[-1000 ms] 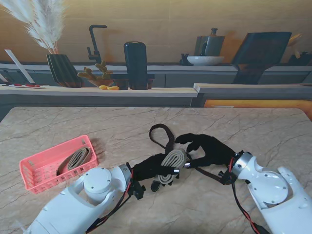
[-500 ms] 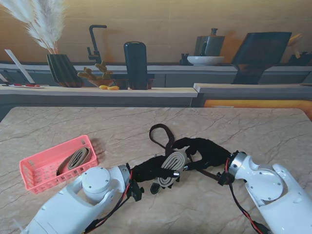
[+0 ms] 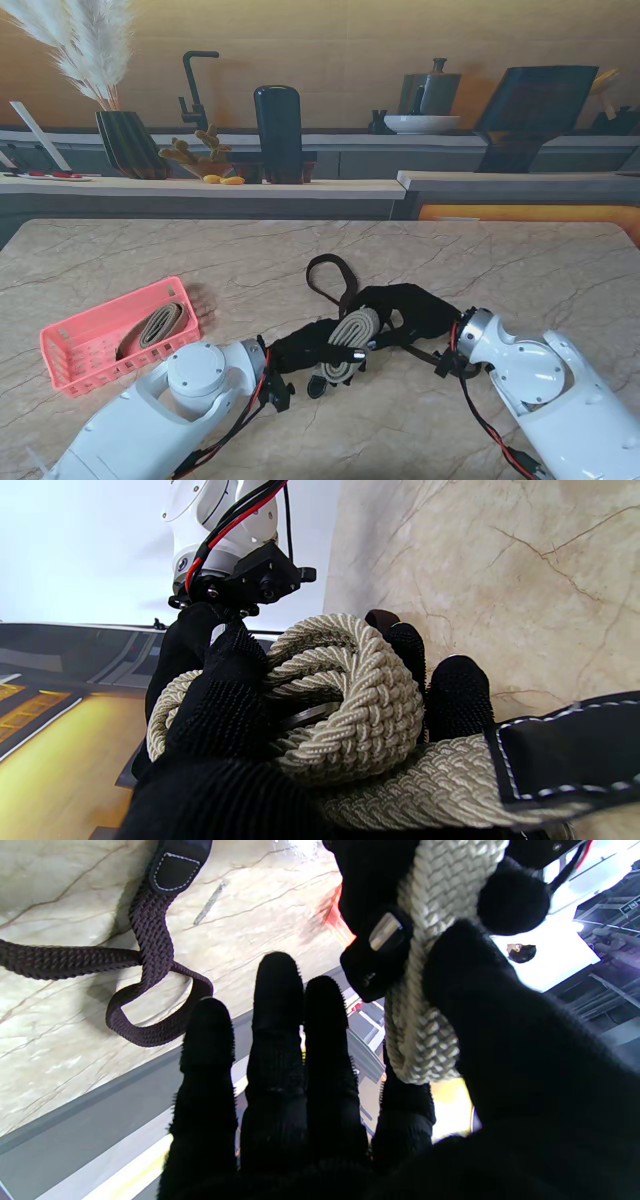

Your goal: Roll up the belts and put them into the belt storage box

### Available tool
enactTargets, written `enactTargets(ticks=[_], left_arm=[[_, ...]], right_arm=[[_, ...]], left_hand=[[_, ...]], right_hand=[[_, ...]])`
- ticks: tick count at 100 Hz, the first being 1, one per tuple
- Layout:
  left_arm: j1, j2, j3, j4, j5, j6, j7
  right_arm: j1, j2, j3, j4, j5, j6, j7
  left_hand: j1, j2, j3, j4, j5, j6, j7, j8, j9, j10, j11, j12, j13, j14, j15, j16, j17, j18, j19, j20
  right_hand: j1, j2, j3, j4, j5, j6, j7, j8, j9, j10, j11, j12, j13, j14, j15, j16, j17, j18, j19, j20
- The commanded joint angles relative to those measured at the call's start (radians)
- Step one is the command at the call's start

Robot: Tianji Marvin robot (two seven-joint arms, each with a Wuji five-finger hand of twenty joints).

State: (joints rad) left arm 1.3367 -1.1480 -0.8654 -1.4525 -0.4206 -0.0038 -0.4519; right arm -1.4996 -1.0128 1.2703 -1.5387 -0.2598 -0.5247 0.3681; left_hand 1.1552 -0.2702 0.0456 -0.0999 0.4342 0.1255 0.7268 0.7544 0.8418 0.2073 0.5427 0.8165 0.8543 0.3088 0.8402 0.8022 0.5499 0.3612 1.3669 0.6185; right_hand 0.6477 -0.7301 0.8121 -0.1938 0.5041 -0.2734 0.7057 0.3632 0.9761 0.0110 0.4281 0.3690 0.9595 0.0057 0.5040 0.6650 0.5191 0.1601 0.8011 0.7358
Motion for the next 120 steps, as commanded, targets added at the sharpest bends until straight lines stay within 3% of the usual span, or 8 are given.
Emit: enactTargets(ticks=[1, 17, 25, 38, 43, 60, 82, 120], left_arm=[[0.003, -0.015, 0.0, -0.015, -0.005, 0.01, 0.004], [0.007, -0.018, -0.004, -0.016, -0.012, 0.019, 0.013], [0.006, -0.018, -0.004, -0.015, -0.015, 0.02, 0.009], [0.005, -0.017, -0.005, -0.012, -0.018, 0.02, 0.002], [0.005, -0.018, -0.006, -0.011, -0.021, 0.021, 0.001], [0.017, -0.025, -0.015, -0.016, -0.034, 0.024, 0.026], [0.055, -0.037, -0.031, -0.053, 0.052, 0.016, 0.173], [0.084, -0.06, -0.045, -0.068, 0.074, -0.006, 0.288]], right_arm=[[-0.005, -0.014, -0.024, -0.004, 0.006, -0.006, 0.006], [0.005, -0.009, -0.045, 0.005, 0.026, 0.006, 0.034], [0.01, -0.006, -0.053, 0.008, 0.027, 0.008, 0.048], [0.016, -0.008, -0.066, 0.016, 0.025, 0.0, 0.039], [0.017, -0.01, -0.07, 0.019, 0.031, -0.001, 0.032], [0.021, -0.013, -0.079, 0.023, 0.056, 0.016, 0.036], [-0.021, -0.041, -0.044, 0.0, 0.011, 0.078, -0.071], [-0.057, -0.068, -0.022, -0.025, 0.04, 0.159, -0.151]], left_hand=[[0.136, 0.14, 0.111, 0.046, 0.066, -0.128, 0.052, 0.016, 0.048, -0.06, 0.048, 0.049, 0.038, -0.066, 0.048, 0.032, 0.001, -0.015, 0.011, 0.007], [0.136, 0.139, 0.116, 0.048, 0.066, -0.123, 0.051, 0.013, 0.048, -0.055, 0.051, 0.049, 0.04, -0.066, 0.049, 0.032, 0.004, -0.007, 0.006, 0.006], [0.136, 0.141, 0.118, 0.047, 0.065, -0.121, 0.051, 0.014, 0.046, -0.055, 0.052, 0.049, 0.039, -0.068, 0.05, 0.033, 0.004, -0.007, 0.005, 0.006], [0.136, 0.143, 0.119, 0.046, 0.064, -0.119, 0.051, 0.014, 0.044, -0.055, 0.053, 0.047, 0.04, -0.068, 0.05, 0.033, 0.005, -0.007, 0.005, 0.007], [0.136, 0.142, 0.118, 0.046, 0.063, -0.118, 0.05, 0.014, 0.044, -0.055, 0.054, 0.046, 0.041, -0.069, 0.05, 0.033, 0.005, -0.007, 0.004, 0.007], [0.136, 0.108, 0.085, 0.054, 0.077, -0.11, -0.01, -0.057, 0.055, -0.05, 0.019, 0.038, 0.032, -0.048, 0.016, 0.016, -0.001, -0.006, -0.021, 0.0], [-0.171, -0.013, 0.146, 0.066, 0.051, -0.056, -0.205, -0.187, -0.036, -0.027, -0.036, -0.186, -0.065, -0.03, -0.1, -0.041, -0.097, 0.006, -0.159, -0.024], [-0.409, -0.12, 0.113, 0.052, 0.017, -0.029, -0.296, -0.262, -0.087, -0.014, -0.095, -0.247, -0.121, -0.013, -0.149, -0.063, -0.164, 0.025, -0.215, -0.038]], right_hand=[[0.035, 0.081, -0.032, -0.019, 0.194, -0.156, 0.255, 0.003, 0.031, -0.023, 0.013, 0.01, 0.021, -0.016, 0.02, 0.019, -0.007, 0.015, 0.038, 0.006], [-0.023, 0.054, 0.002, -0.012, 0.151, -0.076, 0.152, 0.024, -0.02, 0.006, -0.02, 0.005, -0.019, 0.005, 0.005, 0.017, -0.032, 0.021, 0.026, 0.018], [-0.081, 0.054, 0.08, 0.084, 0.076, 0.001, -0.019, 0.131, -0.111, 0.04, -0.055, 0.0, -0.066, 0.01, -0.018, 0.009, -0.05, 0.01, 0.01, 0.028], [-0.059, 0.062, 0.08, 0.081, 0.077, -0.04, -0.012, 0.169, -0.115, 0.018, -0.04, 0.005, -0.058, 0.003, -0.009, 0.008, -0.041, 0.002, 0.012, 0.032], [0.006, 0.063, 0.014, -0.007, 0.128, -0.107, 0.111, 0.096, -0.038, -0.007, -0.01, 0.01, -0.03, -0.004, 0.01, 0.01, -0.031, 0.007, 0.019, 0.032], [0.088, 0.066, 0.02, -0.026, 0.384, -0.114, 0.341, -0.073, 0.256, -0.043, 0.052, 0.062, 0.109, -0.015, 0.107, 0.042, 0.028, 0.024, 0.067, 0.016], [0.078, 0.011, 0.1, -0.043, 0.432, -0.049, 0.351, -0.114, 0.302, -0.013, 0.076, 0.033, 0.144, 0.006, 0.145, 0.05, 0.057, 0.032, 0.108, -0.001], [0.081, 0.002, 0.116, -0.045, 0.439, -0.04, 0.356, -0.116, 0.298, -0.008, 0.084, 0.029, 0.134, 0.015, 0.157, 0.054, 0.059, 0.029, 0.124, -0.008]])
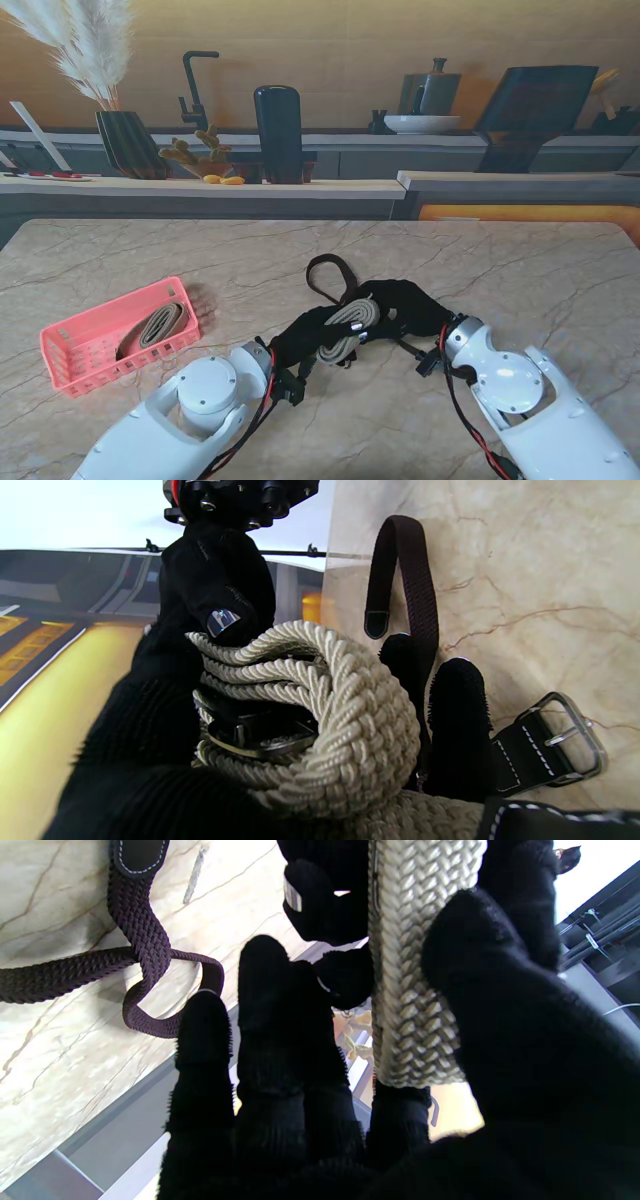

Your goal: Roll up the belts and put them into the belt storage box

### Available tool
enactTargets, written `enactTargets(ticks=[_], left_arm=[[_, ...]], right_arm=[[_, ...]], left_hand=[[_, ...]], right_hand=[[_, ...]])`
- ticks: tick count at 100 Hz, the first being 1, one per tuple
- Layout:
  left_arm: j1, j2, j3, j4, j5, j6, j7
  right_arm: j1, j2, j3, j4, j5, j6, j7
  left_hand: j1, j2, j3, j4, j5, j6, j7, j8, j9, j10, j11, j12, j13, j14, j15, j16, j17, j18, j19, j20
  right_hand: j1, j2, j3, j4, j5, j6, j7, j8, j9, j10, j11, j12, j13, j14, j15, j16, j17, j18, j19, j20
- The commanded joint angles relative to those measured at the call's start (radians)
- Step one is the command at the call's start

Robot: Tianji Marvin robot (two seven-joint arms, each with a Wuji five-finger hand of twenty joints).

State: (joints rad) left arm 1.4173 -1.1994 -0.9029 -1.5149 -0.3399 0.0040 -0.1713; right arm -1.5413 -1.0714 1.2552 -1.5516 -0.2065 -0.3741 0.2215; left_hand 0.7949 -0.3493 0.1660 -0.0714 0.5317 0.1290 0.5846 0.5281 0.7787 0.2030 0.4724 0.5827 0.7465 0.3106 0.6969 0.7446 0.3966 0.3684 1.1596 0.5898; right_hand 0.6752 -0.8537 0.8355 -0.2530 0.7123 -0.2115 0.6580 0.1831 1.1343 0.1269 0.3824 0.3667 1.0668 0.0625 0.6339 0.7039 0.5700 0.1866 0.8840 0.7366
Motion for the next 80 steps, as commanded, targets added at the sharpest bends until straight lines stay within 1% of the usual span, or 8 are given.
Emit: enactTargets(ticks=[1, 12, 14, 18, 38, 60, 72, 80], left_arm=[[0.005, -0.009, -0.008, -0.006, -0.007, -0.015, 0.009], [0.018, -0.014, -0.01, -0.018, 0.031, -0.022, 0.063], [0.019, -0.014, -0.009, -0.02, 0.05, -0.024, 0.074], [0.019, -0.013, -0.008, -0.022, 0.091, -0.027, 0.089], [0.02, -0.001, -0.008, -0.036, 0.245, -0.018, 0.13], [0.014, 0.012, -0.004, -0.037, 0.406, -0.026, 0.164], [0.017, 0.017, -0.007, -0.039, 0.443, -0.045, 0.17], [0.02, 0.016, -0.007, -0.039, 0.456, -0.057, 0.182]], right_arm=[[-0.016, -0.01, -0.006, -0.013, -0.014, 0.011, -0.006], [-0.032, -0.021, -0.006, -0.032, -0.007, 0.061, -0.04], [-0.034, -0.024, -0.006, -0.035, -0.005, 0.069, -0.046], [-0.039, -0.028, -0.006, -0.042, -0.001, 0.088, -0.062], [-0.05, -0.042, -0.01, -0.061, 0.023, 0.146, -0.1], [-0.059, -0.048, -0.007, -0.082, 0.065, 0.21, -0.097], [-0.064, -0.05, -0.003, -0.093, 0.083, 0.247, -0.091], [-0.066, -0.054, -0.004, -0.097, 0.087, 0.271, -0.101]], left_hand=[[-0.052, -0.044, -0.008, 0.023, -0.083, -0.032, -0.156, -0.037, -0.026, -0.008, -0.025, -0.014, -0.015, -0.014, -0.007, -0.006, -0.012, 0.019, -0.009, -0.009], [-0.084, -0.067, 0.017, 0.021, -0.1, -0.022, -0.19, -0.061, -0.045, 0.008, -0.047, -0.03, -0.035, -0.002, -0.019, -0.008, -0.032, 0.031, -0.017, -0.003], [-0.125, -0.085, 0.098, 0.01, -0.105, -0.021, -0.196, -0.08, -0.051, 0.009, -0.048, -0.04, -0.037, -0.002, -0.022, -0.01, -0.033, 0.033, -0.022, 0.004], [-0.138, -0.09, 0.126, 0.006, -0.125, -0.019, -0.21, -0.091, -0.064, 0.006, -0.061, -0.048, -0.047, -0.004, -0.034, -0.016, -0.036, 0.032, -0.028, 0.004], [-0.115, -0.094, 0.15, 0.012, -0.17, -0.009, -0.256, -0.128, -0.111, 0.005, -0.102, -0.079, -0.089, -0.004, -0.086, -0.046, -0.071, 0.038, -0.065, -0.014], [-0.121, -0.097, 0.157, 0.014, -0.222, -0.013, -0.277, -0.149, -0.146, 0.002, -0.118, -0.097, -0.114, -0.008, -0.11, -0.061, -0.089, 0.037, -0.08, -0.021], [-0.127, -0.099, 0.159, 0.014, -0.25, -0.03, -0.283, -0.158, -0.177, -0.007, -0.138, -0.112, -0.138, -0.014, -0.137, -0.075, -0.11, 0.038, -0.099, -0.027], [-0.122, -0.108, 0.166, 0.015, -0.24, -0.03, -0.271, -0.155, -0.178, -0.007, -0.139, -0.116, -0.141, -0.016, -0.145, -0.08, -0.113, 0.043, -0.104, -0.028]], right_hand=[[0.053, 0.126, 0.093, 0.015, 0.231, -0.102, 0.403, 0.064, 0.14, -0.124, 0.131, 0.032, 0.026, -0.042, 0.027, 0.015, 0.007, 0.003, 0.041, -0.009], [0.066, 0.12, 0.105, 0.016, 0.233, -0.062, 0.404, 0.066, 0.137, -0.1, 0.144, 0.038, 0.023, -0.019, 0.044, 0.022, 0.002, 0.019, 0.046, -0.014], [0.07, 0.12, 0.108, 0.018, 0.234, -0.053, 0.404, 0.066, 0.135, -0.095, 0.149, 0.04, 0.021, -0.015, 0.051, 0.024, 0.001, 0.02, 0.049, -0.016], [0.081, 0.119, 0.114, 0.02, 0.234, -0.032, 0.405, 0.071, 0.131, -0.078, 0.159, 0.044, 0.016, 0.0, 0.062, 0.029, -0.001, 0.026, 0.053, -0.019], [0.101, 0.13, 0.116, 0.023, 0.232, 0.001, 0.402, 0.088, 0.108, -0.053, 0.192, 0.054, -0.007, 0.026, 0.101, 0.044, -0.005, 0.032, 0.062, -0.027], [0.116, 0.14, 0.121, 0.034, 0.217, 0.035, 0.395, 0.121, 0.08, -0.023, 0.23, 0.069, -0.026, 0.049, 0.135, 0.056, -0.017, 0.042, 0.073, -0.031], [0.118, 0.141, 0.123, 0.035, 0.214, 0.04, 0.393, 0.131, 0.075, -0.017, 0.24, 0.071, -0.029, 0.055, 0.142, 0.058, -0.02, 0.044, 0.077, -0.032], [0.12, 0.139, 0.125, 0.035, 0.215, 0.042, 0.392, 0.136, 0.072, -0.016, 0.243, 0.072, -0.031, 0.058, 0.146, 0.059, -0.021, 0.045, 0.08, -0.032]])
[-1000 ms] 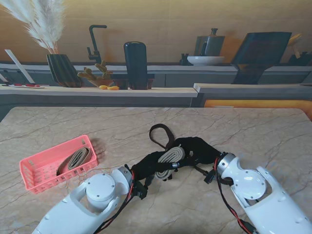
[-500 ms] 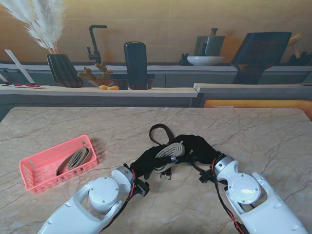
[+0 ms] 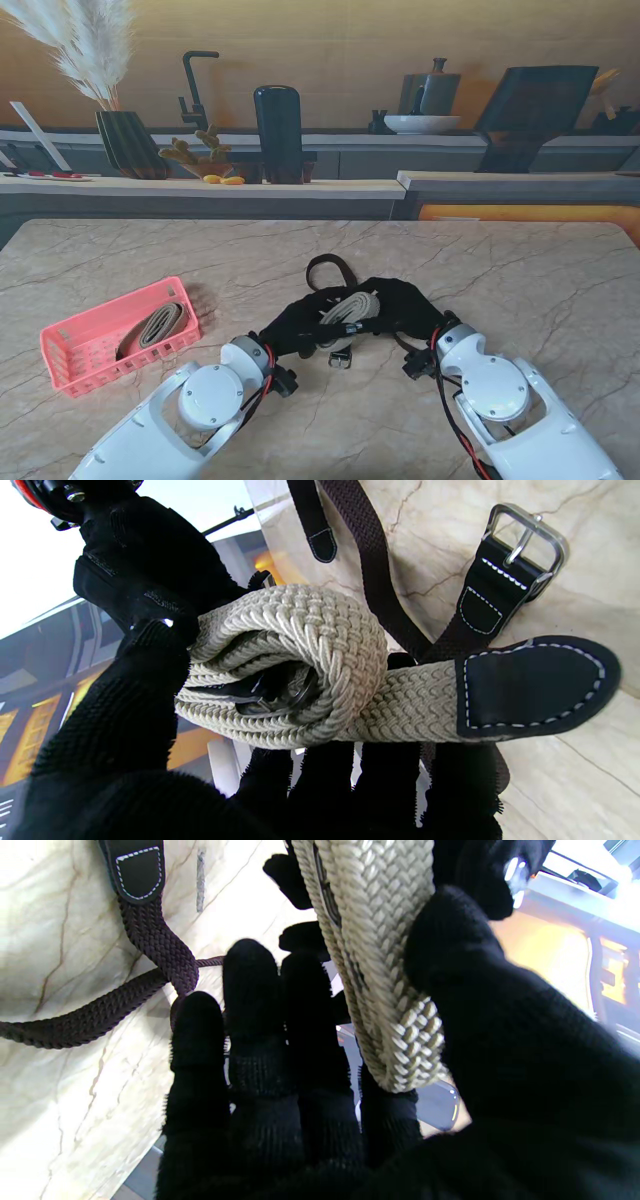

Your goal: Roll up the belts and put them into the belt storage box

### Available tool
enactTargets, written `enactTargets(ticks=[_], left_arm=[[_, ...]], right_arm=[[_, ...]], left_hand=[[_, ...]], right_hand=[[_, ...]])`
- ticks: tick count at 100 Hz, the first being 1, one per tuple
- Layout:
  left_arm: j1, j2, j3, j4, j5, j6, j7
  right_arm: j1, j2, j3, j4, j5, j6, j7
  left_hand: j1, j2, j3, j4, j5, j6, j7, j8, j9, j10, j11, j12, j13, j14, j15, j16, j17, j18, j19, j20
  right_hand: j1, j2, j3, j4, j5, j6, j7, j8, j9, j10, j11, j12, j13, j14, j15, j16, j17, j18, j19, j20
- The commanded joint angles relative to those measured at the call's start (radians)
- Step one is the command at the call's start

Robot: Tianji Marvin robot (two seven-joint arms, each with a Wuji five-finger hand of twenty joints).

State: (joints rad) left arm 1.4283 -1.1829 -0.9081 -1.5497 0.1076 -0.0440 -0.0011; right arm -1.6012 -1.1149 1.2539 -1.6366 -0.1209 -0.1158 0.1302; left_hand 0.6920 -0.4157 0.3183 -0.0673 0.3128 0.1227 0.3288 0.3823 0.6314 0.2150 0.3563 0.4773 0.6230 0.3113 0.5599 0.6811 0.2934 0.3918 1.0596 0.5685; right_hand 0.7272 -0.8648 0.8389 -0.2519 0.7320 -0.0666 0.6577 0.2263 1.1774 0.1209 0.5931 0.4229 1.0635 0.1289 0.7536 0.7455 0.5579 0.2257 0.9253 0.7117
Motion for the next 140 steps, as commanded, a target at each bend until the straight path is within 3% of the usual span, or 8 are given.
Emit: enactTargets(ticks=[1, 28, 46, 73, 81, 102, 130, 140], left_arm=[[0.009, 0.0, -0.001, -0.004, 0.01, -0.011, 0.013], [0.008, 0.008, 0.013, -0.006, 0.116, -0.044, 0.038], [0.003, 0.007, 0.033, -0.006, 0.233, -0.031, 0.094], [-0.025, 0.008, 0.084, 0.012, 0.362, 0.012, 0.143], [-0.028, 0.0, 0.096, 0.019, 0.362, 0.028, 0.164], [-0.036, -0.025, 0.113, 0.046, 0.337, 0.054, 0.222], [-0.027, -0.067, 0.116, 0.066, 0.189, 0.049, 0.274], [-0.019, -0.079, 0.111, 0.069, 0.137, 0.033, 0.287]], right_arm=[[-0.006, -0.011, -0.003, -0.012, 0.001, 0.016, -0.012], [-0.004, -0.033, -0.022, -0.018, 0.007, 0.079, -0.09], [0.0, -0.046, -0.037, -0.022, 0.009, 0.094, -0.143], [0.018, -0.067, -0.069, -0.008, 0.042, 0.098, -0.202], [0.021, -0.07, -0.075, -0.004, 0.049, 0.1, -0.212], [0.016, -0.072, -0.077, -0.008, 0.065, 0.107, -0.21], [-0.007, -0.075, -0.07, -0.026, 0.097, 0.056, -0.223], [-0.011, -0.076, -0.07, -0.029, 0.098, 0.046, -0.232]], left_hand=[[-0.019, -0.042, 0.016, 0.011, -0.021, -0.024, -0.013, -0.009, -0.031, -0.02, -0.023, -0.011, -0.018, -0.017, -0.009, -0.017, -0.01, 0.019, -0.005, -0.006], [-0.042, -0.05, 0.074, 0.0, 0.04, -0.012, 0.082, 0.045, -0.003, -0.011, -0.012, -0.023, -0.027, -0.019, -0.057, -0.057, -0.013, -0.001, -0.046, -0.03], [-0.026, -0.036, 0.068, -0.005, 0.116, 0.027, 0.073, 0.038, 0.026, 0.026, -0.027, -0.068, -0.032, -0.012, -0.114, -0.13, -0.021, -0.01, -0.076, -0.061], [0.059, -0.004, 0.123, 0.0, 0.161, 0.064, 0.104, 0.038, 0.083, 0.03, 0.036, -0.078, 0.032, -0.004, -0.021, -0.128, 0.032, 0.001, -0.01, -0.04], [0.109, 0.02, 0.157, 0.002, 0.176, 0.062, 0.148, 0.054, 0.11, 0.026, 0.071, -0.064, 0.056, -0.003, 0.016, -0.119, 0.05, 0.001, 0.016, -0.031], [0.142, 0.057, 0.185, 0.002, 0.168, 0.025, 0.234, 0.09, 0.117, 0.003, 0.097, -0.052, 0.038, -0.003, 0.036, -0.122, 0.025, -0.003, 0.048, -0.015], [0.166, 0.101, 0.154, -0.002, 0.168, -0.015, 0.261, 0.103, 0.113, -0.031, 0.06, -0.091, -0.025, -0.041, -0.032, -0.176, -0.044, -0.038, 0.01, -0.022], [0.291, 0.068, 0.085, -0.048, 0.193, -0.058, 0.34, 0.135, 0.173, -0.052, 0.102, -0.075, 0.021, -0.057, 0.005, -0.173, -0.033, -0.045, 0.024, -0.015]], right_hand=[[0.067, 0.152, 0.122, 0.034, 0.195, -0.103, 0.391, 0.093, 0.029, -0.01, 0.033, 0.015, -0.028, -0.008, 0.027, 0.018, -0.009, 0.006, 0.04, -0.007], [0.066, 0.151, 0.123, 0.034, 0.199, -0.105, 0.384, 0.102, 0.029, -0.011, 0.041, 0.008, -0.028, -0.008, 0.038, 0.017, -0.005, 0.004, 0.057, -0.009], [0.065, 0.154, 0.12, 0.037, 0.197, -0.105, 0.382, 0.104, 0.026, -0.011, 0.045, 0.003, -0.027, -0.011, 0.041, 0.014, -0.003, 0.002, 0.067, -0.013], [0.062, 0.162, 0.111, 0.043, 0.191, -0.112, 0.379, 0.107, 0.021, -0.02, 0.052, -0.004, -0.029, -0.018, 0.042, 0.007, -0.001, -0.001, 0.075, -0.023], [0.063, 0.164, 0.109, 0.045, 0.19, -0.115, 0.379, 0.109, 0.021, -0.021, 0.054, -0.006, -0.029, -0.018, 0.042, 0.005, -0.002, -0.001, 0.076, -0.026], [0.063, 0.165, 0.105, 0.048, 0.188, -0.118, 0.38, 0.111, 0.019, -0.022, 0.057, -0.01, -0.029, -0.02, 0.044, 0.001, -0.003, -0.003, 0.079, -0.035], [0.055, 0.181, 0.097, 0.047, 0.176, -0.14, 0.381, 0.12, 0.01, -0.039, 0.055, -0.012, -0.036, -0.037, 0.032, -0.007, -0.004, -0.013, 0.079, -0.044], [0.054, 0.185, 0.093, 0.048, 0.172, -0.147, 0.382, 0.125, 0.009, -0.043, 0.053, -0.012, -0.035, -0.04, 0.028, -0.009, -0.002, -0.017, 0.078, -0.047]])
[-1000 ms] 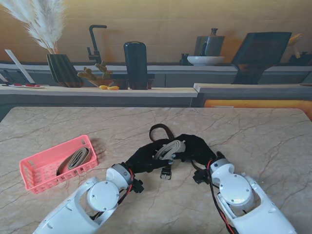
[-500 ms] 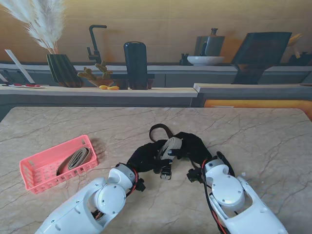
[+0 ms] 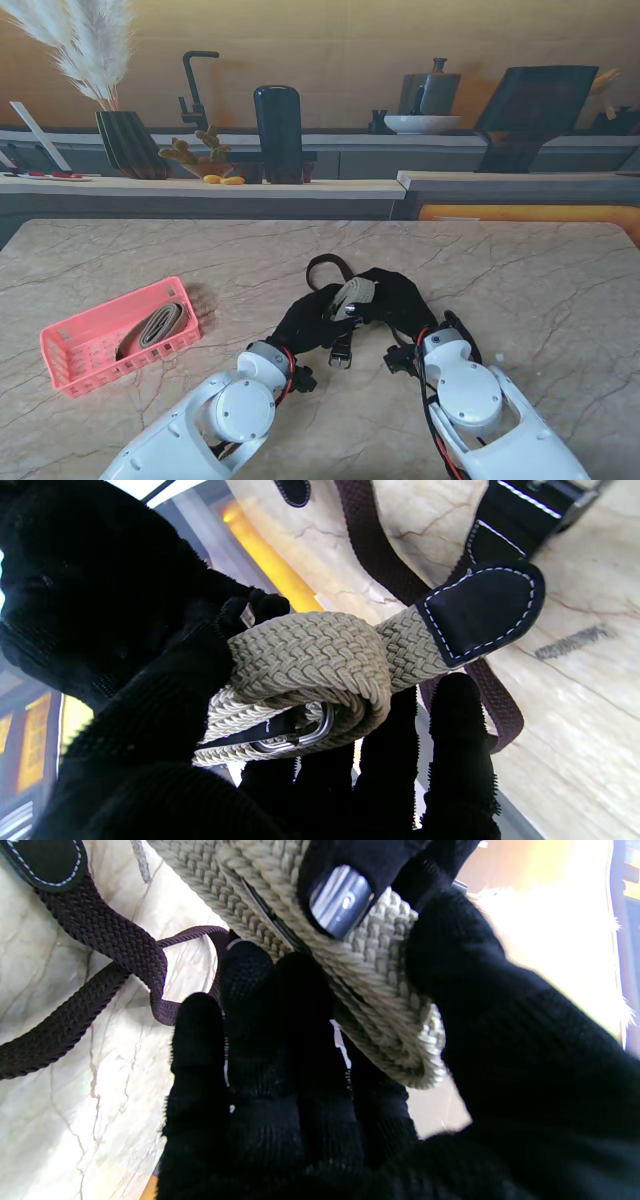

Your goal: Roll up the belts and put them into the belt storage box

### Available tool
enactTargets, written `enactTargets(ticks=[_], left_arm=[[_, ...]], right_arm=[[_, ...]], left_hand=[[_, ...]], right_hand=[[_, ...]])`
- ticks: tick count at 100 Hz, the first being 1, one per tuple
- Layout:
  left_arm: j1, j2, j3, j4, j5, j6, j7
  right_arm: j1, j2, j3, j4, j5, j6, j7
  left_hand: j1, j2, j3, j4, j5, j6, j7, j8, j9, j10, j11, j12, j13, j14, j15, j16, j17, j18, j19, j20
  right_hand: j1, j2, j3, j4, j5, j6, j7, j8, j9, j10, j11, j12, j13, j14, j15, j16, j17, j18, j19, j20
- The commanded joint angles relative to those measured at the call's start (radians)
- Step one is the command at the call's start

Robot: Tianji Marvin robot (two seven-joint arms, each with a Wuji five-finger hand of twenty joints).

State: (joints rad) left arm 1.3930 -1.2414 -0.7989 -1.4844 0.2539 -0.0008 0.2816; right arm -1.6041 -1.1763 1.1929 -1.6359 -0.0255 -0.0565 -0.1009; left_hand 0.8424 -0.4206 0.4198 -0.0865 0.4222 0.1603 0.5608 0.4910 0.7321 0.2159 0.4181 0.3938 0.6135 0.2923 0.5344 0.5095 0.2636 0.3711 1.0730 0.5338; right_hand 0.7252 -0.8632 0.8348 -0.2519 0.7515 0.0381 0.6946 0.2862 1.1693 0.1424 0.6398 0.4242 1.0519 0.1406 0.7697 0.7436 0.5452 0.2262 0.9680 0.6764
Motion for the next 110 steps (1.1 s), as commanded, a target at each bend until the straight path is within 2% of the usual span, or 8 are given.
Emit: enactTargets(ticks=[1, 13, 30, 60, 71, 89, 106, 110], left_arm=[[0.017, -0.022, 0.002, 0.004, -0.012, -0.012, 0.007], [0.021, -0.027, -0.002, 0.008, -0.025, -0.037, 0.023], [0.031, -0.01, -0.019, -0.008, -0.039, -0.073, -0.023], [0.06, 0.012, -0.058, -0.05, -0.054, -0.1, -0.073], [0.075, 0.013, -0.078, -0.066, -0.05, -0.089, -0.063], [0.099, 0.025, -0.115, -0.106, -0.023, -0.05, -0.073], [0.128, 0.033, -0.156, -0.146, -0.013, -0.022, -0.079], [0.134, 0.036, -0.167, -0.155, 0.005, -0.022, -0.076]], right_arm=[[-0.008, -0.015, -0.008, -0.03, 0.003, -0.013, -0.002], [-0.01, -0.017, -0.007, -0.035, 0.006, -0.008, -0.008], [-0.011, -0.019, -0.003, -0.035, -0.008, -0.002, -0.022], [-0.017, -0.005, 0.002, -0.032, -0.077, -0.02, -0.001], [-0.021, 0.002, 0.005, -0.026, -0.117, -0.051, 0.004], [-0.029, 0.005, 0.009, -0.019, -0.169, -0.108, -0.013], [-0.037, 0.001, 0.013, -0.017, -0.192, -0.143, -0.052], [-0.039, -0.001, 0.014, -0.016, -0.197, -0.147, -0.061]], left_hand=[[0.169, 0.073, -0.043, -0.028, 0.09, -0.102, 0.132, 0.022, 0.089, -0.055, 0.05, 0.024, 0.044, -0.039, 0.044, 0.005, 0.003, -0.026, 0.019, 0.023], [0.306, 0.148, -0.128, -0.02, 0.155, -0.129, 0.266, 0.008, 0.226, -0.063, 0.076, 0.124, 0.152, -0.038, 0.138, 0.037, 0.074, -0.036, 0.085, 0.045], [0.434, 0.244, -0.304, 0.014, 0.172, -0.098, 0.27, -0.013, 0.231, -0.036, 0.112, 0.037, 0.173, -0.021, 0.144, 0.038, 0.09, -0.031, 0.095, 0.043], [0.447, 0.22, -0.299, 0.018, 0.203, -0.038, 0.293, -0.005, 0.284, -0.012, 0.108, 0.021, 0.215, -0.017, 0.148, 0.032, 0.127, -0.012, 0.098, 0.04], [0.314, 0.136, -0.066, -0.012, 0.219, -0.043, 0.336, -0.024, 0.297, -0.021, 0.12, -0.014, 0.197, -0.03, 0.149, 0.022, 0.077, -0.023, 0.092, 0.043], [0.267, 0.104, 0.013, -0.019, 0.234, -0.051, 0.346, -0.013, 0.32, -0.035, 0.112, -0.01, 0.13, -0.037, 0.125, 0.024, -0.025, -0.066, 0.075, 0.05], [0.234, 0.086, 0.076, -0.027, 0.243, -0.041, 0.343, -0.004, 0.337, -0.019, 0.131, -0.02, 0.026, -0.077, 0.12, 0.081, -0.199, -0.15, 0.018, 0.05], [0.226, 0.082, 0.092, -0.03, 0.245, -0.039, 0.342, 0.001, 0.339, -0.017, 0.137, -0.018, 0.02, -0.08, 0.121, 0.118, -0.221, -0.164, -0.01, 0.09]], right_hand=[[0.055, 0.184, 0.097, 0.048, 0.153, -0.252, 0.345, 0.066, 0.017, -0.065, 0.006, -0.013, -0.023, -0.053, 0.011, -0.008, 0.01, -0.017, 0.036, -0.012], [0.054, 0.19, 0.093, 0.048, 0.145, -0.257, 0.342, 0.068, 0.014, -0.067, 0.005, -0.012, -0.023, -0.055, 0.009, -0.009, 0.011, -0.02, 0.034, -0.015], [0.05, 0.2, 0.083, 0.048, 0.136, -0.265, 0.338, 0.071, 0.005, -0.071, 0.003, -0.01, -0.029, -0.059, 0.005, -0.01, 0.011, -0.023, 0.034, -0.017], [-0.068, 0.191, 0.019, 0.062, -0.055, -0.217, 0.175, 0.073, -0.195, -0.026, -0.073, -0.041, -0.177, -0.034, -0.126, -0.075, -0.077, -0.02, -0.028, -0.022], [-0.179, 0.239, 0.04, 0.163, -0.139, -0.172, -0.101, 0.25, -0.353, -0.001, -0.134, -0.061, -0.248, -0.017, -0.157, -0.089, -0.14, -0.018, -0.074, 0.013], [-0.234, 0.266, -0.011, 0.167, -0.308, -0.143, -0.177, 0.235, -0.545, 0.018, -0.188, -0.076, -0.303, -0.034, -0.164, -0.088, -0.184, -0.038, -0.093, 0.021], [-0.249, 0.281, -0.042, 0.175, -0.341, -0.14, -0.184, 0.234, -0.586, 0.022, -0.183, -0.077, -0.31, -0.041, -0.154, -0.087, -0.189, -0.043, -0.103, 0.034], [-0.249, 0.283, -0.044, 0.176, -0.341, -0.141, -0.183, 0.234, -0.586, 0.022, -0.181, -0.078, -0.308, -0.042, -0.152, -0.087, -0.188, -0.043, -0.104, 0.036]])
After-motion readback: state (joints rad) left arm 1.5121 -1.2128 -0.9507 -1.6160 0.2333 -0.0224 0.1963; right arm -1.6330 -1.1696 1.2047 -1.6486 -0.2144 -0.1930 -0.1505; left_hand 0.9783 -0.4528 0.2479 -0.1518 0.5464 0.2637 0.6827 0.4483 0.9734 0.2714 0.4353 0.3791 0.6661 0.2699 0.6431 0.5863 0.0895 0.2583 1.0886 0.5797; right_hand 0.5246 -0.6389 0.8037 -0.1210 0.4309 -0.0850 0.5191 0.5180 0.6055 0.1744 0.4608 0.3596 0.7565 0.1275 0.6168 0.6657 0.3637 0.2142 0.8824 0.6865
